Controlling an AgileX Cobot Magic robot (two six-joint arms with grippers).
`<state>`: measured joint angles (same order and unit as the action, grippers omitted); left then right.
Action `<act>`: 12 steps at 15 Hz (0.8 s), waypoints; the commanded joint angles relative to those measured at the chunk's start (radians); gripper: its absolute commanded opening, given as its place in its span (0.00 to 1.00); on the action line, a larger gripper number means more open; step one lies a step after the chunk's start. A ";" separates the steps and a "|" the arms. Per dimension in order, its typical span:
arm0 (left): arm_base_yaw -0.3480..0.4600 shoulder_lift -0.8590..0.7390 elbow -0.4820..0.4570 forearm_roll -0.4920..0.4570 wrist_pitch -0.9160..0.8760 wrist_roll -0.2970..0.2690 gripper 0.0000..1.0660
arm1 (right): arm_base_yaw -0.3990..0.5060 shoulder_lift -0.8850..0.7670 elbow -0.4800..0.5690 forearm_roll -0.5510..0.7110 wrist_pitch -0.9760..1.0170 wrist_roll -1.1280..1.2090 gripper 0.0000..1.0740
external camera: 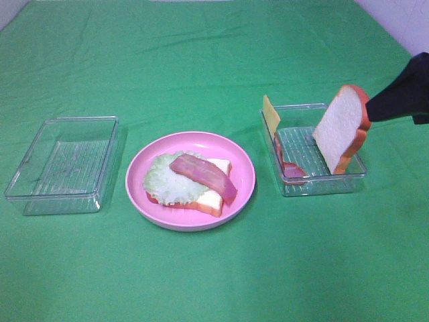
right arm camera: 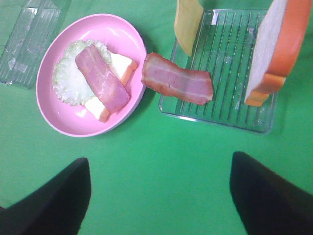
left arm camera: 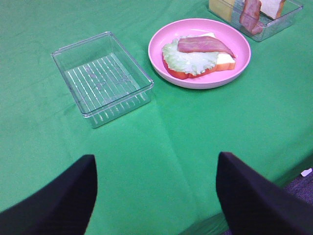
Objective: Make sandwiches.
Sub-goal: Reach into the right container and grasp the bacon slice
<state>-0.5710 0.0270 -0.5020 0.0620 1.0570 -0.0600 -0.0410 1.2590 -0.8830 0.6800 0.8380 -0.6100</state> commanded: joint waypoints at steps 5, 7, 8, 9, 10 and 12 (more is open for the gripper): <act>-0.003 -0.054 0.002 -0.002 -0.009 0.002 0.62 | 0.316 0.320 -0.291 -0.246 0.011 0.375 0.64; -0.003 -0.054 0.002 -0.002 -0.009 0.002 0.62 | 0.382 0.466 -0.414 -0.360 0.068 0.519 0.62; -0.003 -0.054 0.002 -0.002 -0.009 0.002 0.62 | 0.382 0.490 -0.435 -0.362 0.082 0.536 0.62; -0.003 -0.054 0.002 -0.002 -0.009 0.002 0.62 | 0.382 0.548 -0.482 -0.362 0.116 0.565 0.62; -0.003 -0.054 0.002 -0.002 -0.010 0.002 0.62 | 0.380 0.597 -0.529 -0.370 0.140 0.568 0.62; -0.003 -0.054 0.002 -0.002 -0.010 0.002 0.62 | 0.380 0.685 -0.598 -0.378 0.162 0.568 0.62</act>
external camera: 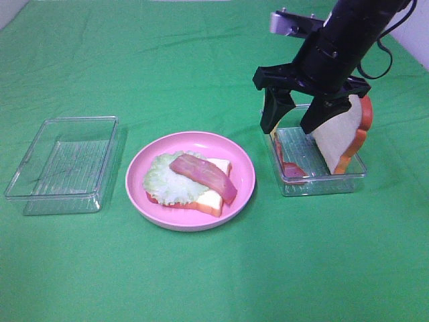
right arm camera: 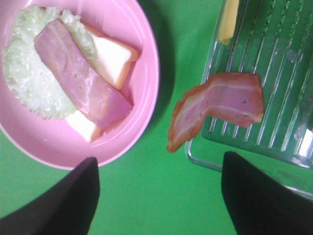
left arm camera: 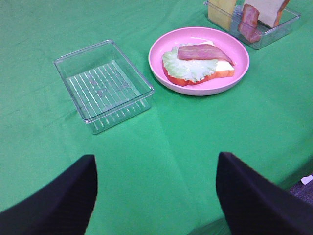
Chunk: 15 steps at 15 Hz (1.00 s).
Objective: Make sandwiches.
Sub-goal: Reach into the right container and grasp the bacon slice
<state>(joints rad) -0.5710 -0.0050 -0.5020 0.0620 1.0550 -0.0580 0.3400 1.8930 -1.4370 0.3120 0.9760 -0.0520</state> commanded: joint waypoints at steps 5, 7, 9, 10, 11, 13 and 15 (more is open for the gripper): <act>-0.003 -0.022 0.002 -0.002 -0.008 0.000 0.62 | -0.001 0.169 -0.124 -0.042 0.023 0.035 0.62; -0.003 -0.022 0.002 -0.002 -0.008 0.000 0.62 | -0.001 0.183 -0.124 -0.041 0.023 0.035 0.61; -0.003 -0.022 0.002 -0.002 -0.008 0.000 0.62 | -0.001 0.197 -0.124 -0.040 0.025 0.035 0.53; -0.003 -0.022 0.002 -0.002 -0.008 0.000 0.62 | -0.001 0.198 -0.124 -0.041 0.027 0.035 0.45; -0.003 -0.022 0.002 -0.002 -0.008 0.000 0.62 | -0.001 0.198 -0.124 -0.041 0.031 0.035 0.36; -0.003 -0.022 0.002 -0.002 -0.008 0.000 0.62 | -0.001 0.198 -0.124 -0.041 0.038 0.035 0.21; -0.003 -0.022 0.002 -0.002 -0.008 0.000 0.62 | -0.001 0.198 -0.124 -0.041 0.051 0.035 0.00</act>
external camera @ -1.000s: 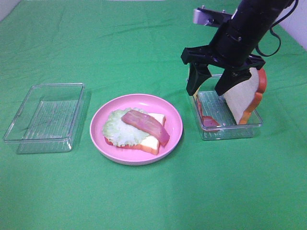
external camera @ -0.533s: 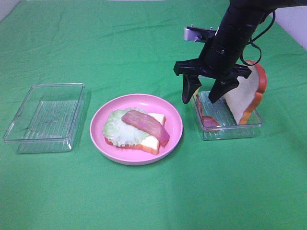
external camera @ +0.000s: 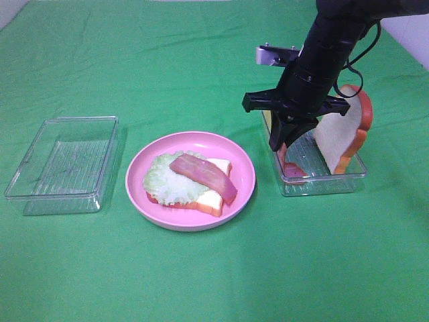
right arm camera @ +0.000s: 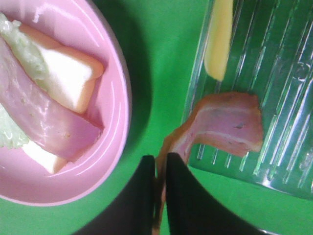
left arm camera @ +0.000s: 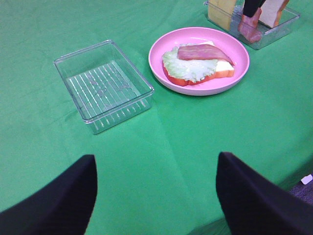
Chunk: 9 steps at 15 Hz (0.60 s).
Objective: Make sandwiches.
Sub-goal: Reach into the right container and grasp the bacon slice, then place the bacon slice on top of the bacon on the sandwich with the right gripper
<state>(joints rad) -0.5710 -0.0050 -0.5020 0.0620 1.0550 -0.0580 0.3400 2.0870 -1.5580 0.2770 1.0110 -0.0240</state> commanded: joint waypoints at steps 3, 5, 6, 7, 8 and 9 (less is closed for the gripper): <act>-0.003 -0.022 0.002 -0.002 -0.008 0.000 0.62 | -0.001 0.004 -0.039 -0.007 0.080 0.007 0.00; -0.003 -0.022 0.002 -0.002 -0.008 0.000 0.62 | -0.001 0.004 -0.090 -0.007 0.151 0.007 0.00; -0.003 -0.022 0.002 -0.002 -0.008 0.000 0.62 | -0.001 0.001 -0.126 -0.004 0.203 0.007 0.00; -0.003 -0.022 0.002 -0.002 -0.008 0.000 0.62 | -0.001 -0.021 -0.183 0.009 0.270 0.007 0.00; -0.003 -0.022 0.002 -0.002 -0.008 0.000 0.62 | -0.001 -0.031 -0.193 0.018 0.279 0.007 0.00; -0.003 -0.022 0.002 -0.002 -0.008 0.000 0.62 | -0.001 -0.059 -0.196 0.053 0.279 0.007 0.00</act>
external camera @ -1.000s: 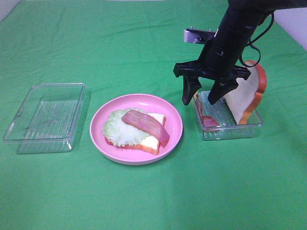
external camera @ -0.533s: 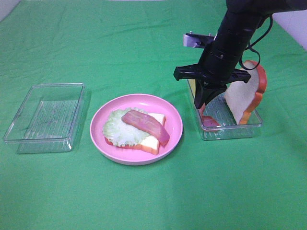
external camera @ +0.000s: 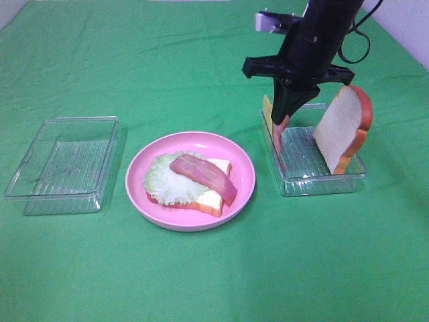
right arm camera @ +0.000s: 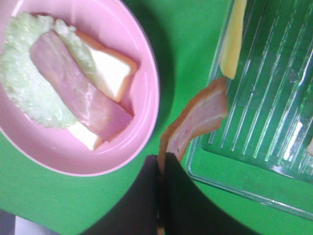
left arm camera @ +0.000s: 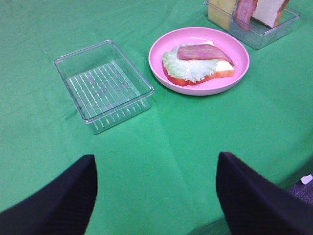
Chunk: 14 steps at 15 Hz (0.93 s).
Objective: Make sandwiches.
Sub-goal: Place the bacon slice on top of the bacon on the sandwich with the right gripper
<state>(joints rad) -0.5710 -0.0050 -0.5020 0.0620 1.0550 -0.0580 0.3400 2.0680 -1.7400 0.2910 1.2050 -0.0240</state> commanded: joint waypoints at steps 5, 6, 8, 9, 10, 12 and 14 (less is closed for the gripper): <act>-0.003 -0.022 0.002 -0.002 -0.008 0.000 0.62 | 0.013 -0.125 -0.013 0.229 0.085 -0.016 0.00; -0.003 -0.022 0.002 -0.002 -0.008 0.000 0.62 | 0.038 -0.127 -0.013 0.253 0.085 -0.039 0.00; -0.003 -0.022 0.002 -0.002 -0.008 0.000 0.62 | 0.100 -0.118 -0.013 0.297 0.056 -0.092 0.00; -0.003 -0.022 0.002 -0.002 -0.008 0.000 0.62 | 0.138 -0.108 -0.013 0.314 0.017 -0.110 0.00; -0.003 -0.022 0.002 -0.002 -0.008 0.000 0.62 | 0.173 -0.090 -0.013 0.330 -0.029 -0.113 0.00; -0.003 -0.022 0.002 -0.002 -0.008 0.000 0.62 | 0.223 -0.017 -0.013 0.406 -0.094 -0.137 0.00; -0.003 -0.022 0.002 -0.002 -0.008 0.000 0.62 | 0.220 0.051 -0.013 0.551 -0.128 -0.205 0.00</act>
<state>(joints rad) -0.5710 -0.0050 -0.5020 0.0620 1.0550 -0.0580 0.5620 2.1110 -1.7490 0.8070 1.0910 -0.2000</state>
